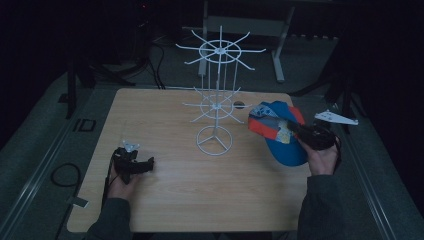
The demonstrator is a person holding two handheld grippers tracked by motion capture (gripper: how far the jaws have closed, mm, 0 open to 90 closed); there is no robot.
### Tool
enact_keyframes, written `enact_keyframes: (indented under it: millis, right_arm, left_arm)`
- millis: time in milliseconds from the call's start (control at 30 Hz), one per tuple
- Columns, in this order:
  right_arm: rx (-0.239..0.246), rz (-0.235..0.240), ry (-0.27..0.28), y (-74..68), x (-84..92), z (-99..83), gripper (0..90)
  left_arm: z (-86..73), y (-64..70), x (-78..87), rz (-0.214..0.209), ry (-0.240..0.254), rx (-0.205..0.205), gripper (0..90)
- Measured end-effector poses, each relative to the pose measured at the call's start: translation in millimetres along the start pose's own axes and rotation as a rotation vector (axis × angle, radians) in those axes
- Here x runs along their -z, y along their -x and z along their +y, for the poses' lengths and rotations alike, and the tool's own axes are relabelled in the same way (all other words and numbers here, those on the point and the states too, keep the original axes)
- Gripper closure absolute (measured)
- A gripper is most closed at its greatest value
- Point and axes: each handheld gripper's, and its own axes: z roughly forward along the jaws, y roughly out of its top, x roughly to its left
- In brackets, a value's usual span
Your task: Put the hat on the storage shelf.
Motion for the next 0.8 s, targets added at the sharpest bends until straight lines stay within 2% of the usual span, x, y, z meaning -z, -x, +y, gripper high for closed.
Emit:
enact_keyframes:
  millis: [100,400,800]
  right_arm:
    - [-0.018,-0.003,0.025,2.1,2.6,3.9,87.7]
    - [-0.026,-0.003,0.064,3.5,5.4,13.9,87.7]
    - [-0.005,-0.013,0.11,3.8,9.6,28.3,87.8]
  left_arm:
    - [0.1,-0.2,0.1,0.0,-0.002,-0.002,11.5]
    - [0.2,-0.1,0.2,-0.001,-0.003,-0.003,11.5]
    - [0.2,0.1,0.1,-0.001,-0.002,-0.003,11.5]
